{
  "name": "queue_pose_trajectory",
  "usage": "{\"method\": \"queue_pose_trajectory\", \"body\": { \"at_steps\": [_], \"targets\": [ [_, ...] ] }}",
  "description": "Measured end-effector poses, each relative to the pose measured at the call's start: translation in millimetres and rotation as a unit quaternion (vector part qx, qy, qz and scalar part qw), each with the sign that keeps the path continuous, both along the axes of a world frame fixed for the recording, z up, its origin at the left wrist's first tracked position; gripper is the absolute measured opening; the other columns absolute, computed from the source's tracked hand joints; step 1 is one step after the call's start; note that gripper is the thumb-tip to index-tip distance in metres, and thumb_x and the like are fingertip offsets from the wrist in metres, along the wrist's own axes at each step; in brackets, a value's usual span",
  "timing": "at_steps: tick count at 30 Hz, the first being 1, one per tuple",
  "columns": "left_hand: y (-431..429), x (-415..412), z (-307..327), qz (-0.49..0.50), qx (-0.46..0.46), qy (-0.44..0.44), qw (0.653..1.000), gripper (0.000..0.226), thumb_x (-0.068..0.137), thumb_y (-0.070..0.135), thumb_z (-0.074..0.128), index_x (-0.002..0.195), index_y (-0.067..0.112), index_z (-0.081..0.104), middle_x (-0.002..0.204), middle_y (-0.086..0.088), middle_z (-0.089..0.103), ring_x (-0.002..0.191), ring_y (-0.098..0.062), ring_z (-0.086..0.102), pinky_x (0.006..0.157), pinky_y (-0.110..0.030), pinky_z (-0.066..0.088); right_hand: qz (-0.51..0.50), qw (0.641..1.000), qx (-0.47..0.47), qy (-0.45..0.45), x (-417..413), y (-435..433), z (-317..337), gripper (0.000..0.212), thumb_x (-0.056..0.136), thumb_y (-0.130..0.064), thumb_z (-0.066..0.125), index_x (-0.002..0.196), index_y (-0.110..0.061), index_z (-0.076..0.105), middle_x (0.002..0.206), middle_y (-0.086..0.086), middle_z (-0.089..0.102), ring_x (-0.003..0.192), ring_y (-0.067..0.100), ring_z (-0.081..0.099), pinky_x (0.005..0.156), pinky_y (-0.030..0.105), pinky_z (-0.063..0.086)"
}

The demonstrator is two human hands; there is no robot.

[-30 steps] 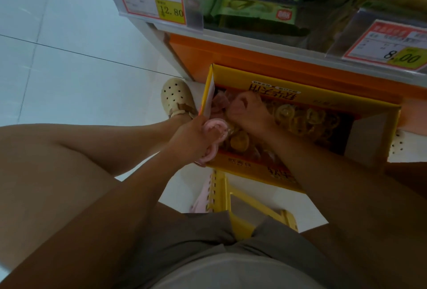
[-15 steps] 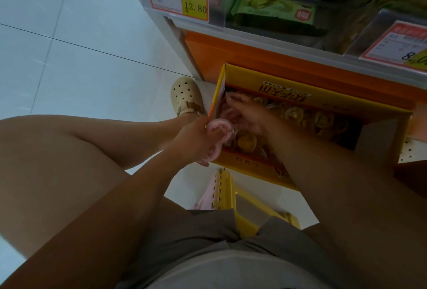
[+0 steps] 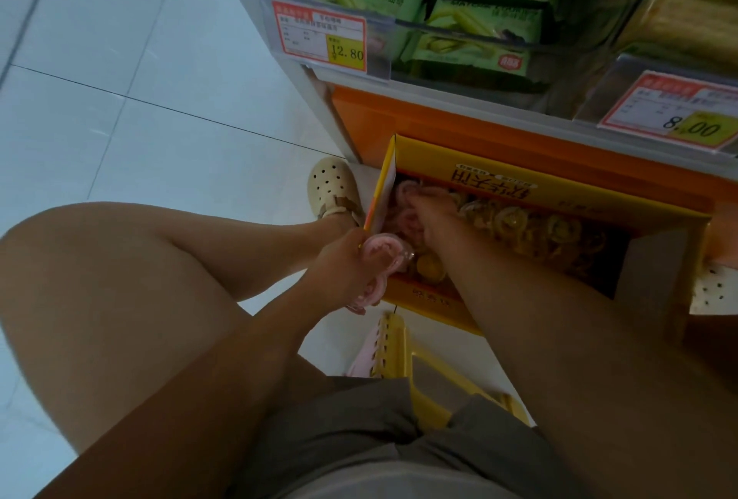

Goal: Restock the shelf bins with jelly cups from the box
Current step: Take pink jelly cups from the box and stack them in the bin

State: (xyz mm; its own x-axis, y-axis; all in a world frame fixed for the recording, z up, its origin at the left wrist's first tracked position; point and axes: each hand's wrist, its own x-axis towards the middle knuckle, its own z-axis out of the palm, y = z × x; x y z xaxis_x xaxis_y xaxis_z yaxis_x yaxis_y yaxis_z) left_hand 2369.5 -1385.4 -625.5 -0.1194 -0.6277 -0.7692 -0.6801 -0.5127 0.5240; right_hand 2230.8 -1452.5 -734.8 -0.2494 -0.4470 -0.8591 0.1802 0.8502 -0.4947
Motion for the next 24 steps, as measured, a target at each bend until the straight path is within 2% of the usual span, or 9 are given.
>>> {"method": "queue_pose_trajectory", "body": {
  "at_steps": [4,6,8,10,12,13,16,21,24],
  "targets": [
    [-3.6,-7.4,1.9,0.004,-0.014,0.003,1.0,0.028,0.096,0.041,0.054,0.114,0.019,0.054,0.095,-0.006,0.067,0.08,-0.024,0.07,0.067,-0.04,0.06,-0.065,0.996,-0.028,-0.048,4.4,0.1,-2.8,0.023,0.092,-0.015,0.061,0.114,-0.01,0.056,0.124,0.017,0.058,0.114,0.036,0.055,0.095,0.041,0.048],
    [-4.7,-9.3,3.4,0.007,-0.015,0.006,1.0,0.028,0.096,0.04,0.055,0.113,0.019,0.054,0.095,-0.006,0.067,0.08,-0.025,0.07,0.067,-0.04,0.06,-0.072,0.993,-0.026,-0.087,4.1,1.0,-2.7,0.003,0.094,-0.012,0.057,0.096,-0.011,0.055,0.106,0.016,0.062,0.099,0.035,0.06,0.084,0.04,0.051],
    [-3.3,-8.5,3.7,0.008,-0.014,0.007,1.0,0.027,0.095,0.039,0.055,0.114,0.019,0.054,0.096,-0.006,0.067,0.081,-0.025,0.07,0.068,-0.041,0.06,-0.114,0.989,-0.021,-0.089,1.7,0.0,-0.3,0.018,0.092,-0.01,0.06,0.078,-0.016,0.05,0.099,0.01,0.061,0.095,0.028,0.058,0.082,0.033,0.051],
    [-2.3,-6.2,4.0,0.012,-0.011,0.006,1.0,0.028,0.095,0.039,0.056,0.115,0.019,0.053,0.098,-0.007,0.067,0.081,-0.025,0.07,0.07,-0.041,0.06,-0.101,0.994,-0.025,-0.034,-1.9,-0.4,-1.8,0.024,0.088,-0.011,0.068,0.074,-0.016,0.05,0.087,0.0,0.059,0.086,0.017,0.055,0.064,0.013,0.048],
    [-2.2,-3.5,4.4,0.015,-0.01,0.007,1.0,0.03,0.095,0.04,0.056,0.115,0.018,0.052,0.098,-0.009,0.066,0.081,-0.027,0.07,0.067,-0.043,0.061,-0.038,0.999,-0.02,-0.016,-3.3,0.8,-0.1,0.019,0.081,-0.017,0.076,0.085,-0.012,0.058,0.083,0.0,0.064,0.075,0.015,0.06,0.049,0.012,0.05],
    [-1.8,-3.1,4.6,0.017,-0.008,0.01,1.0,0.031,0.095,0.04,0.056,0.115,0.017,0.051,0.098,-0.01,0.065,0.081,-0.028,0.07,0.065,-0.043,0.061,0.003,1.0,-0.009,-0.026,-7.1,3.5,0.1,0.025,0.078,-0.02,0.078,0.095,-0.012,0.062,0.088,0.004,0.068,0.073,0.016,0.063,0.05,0.017,0.053],
    [-0.1,-7.4,5.1,0.037,-0.008,0.021,0.999,0.033,0.096,0.039,0.054,0.116,0.013,0.051,0.093,-0.009,0.065,0.074,-0.025,0.068,0.059,-0.04,0.06,0.072,0.993,-0.026,-0.085,-31.0,19.9,13.4,0.027,0.086,-0.016,0.069,0.112,-0.02,0.065,0.095,0.004,0.069,0.067,0.013,0.062,0.041,0.017,0.047],
    [-2.9,-26.7,12.9,0.077,-0.028,0.077,0.994,0.036,0.098,0.033,0.053,0.122,0.007,0.054,0.074,-0.004,0.06,0.055,-0.014,0.057,0.045,-0.023,0.048,0.055,0.977,-0.112,-0.172,-88.0,51.2,63.4,0.037,0.09,-0.005,0.059,0.125,-0.017,0.064,0.093,0.01,0.069,0.052,0.006,0.063,0.043,0.019,0.047],
    [-4.1,-42.6,34.7,0.069,-0.044,0.14,0.987,0.016,0.098,0.038,0.053,0.107,0.027,0.06,0.084,-0.028,0.062,0.063,-0.026,0.059,0.05,-0.024,0.048,0.055,0.979,-0.141,-0.135,-100.5,60.8,97.9,0.032,0.09,-0.009,0.061,0.12,-0.018,0.067,0.108,0.013,0.071,0.084,0.022,0.072,0.071,0.034,0.059]
  ]
}}
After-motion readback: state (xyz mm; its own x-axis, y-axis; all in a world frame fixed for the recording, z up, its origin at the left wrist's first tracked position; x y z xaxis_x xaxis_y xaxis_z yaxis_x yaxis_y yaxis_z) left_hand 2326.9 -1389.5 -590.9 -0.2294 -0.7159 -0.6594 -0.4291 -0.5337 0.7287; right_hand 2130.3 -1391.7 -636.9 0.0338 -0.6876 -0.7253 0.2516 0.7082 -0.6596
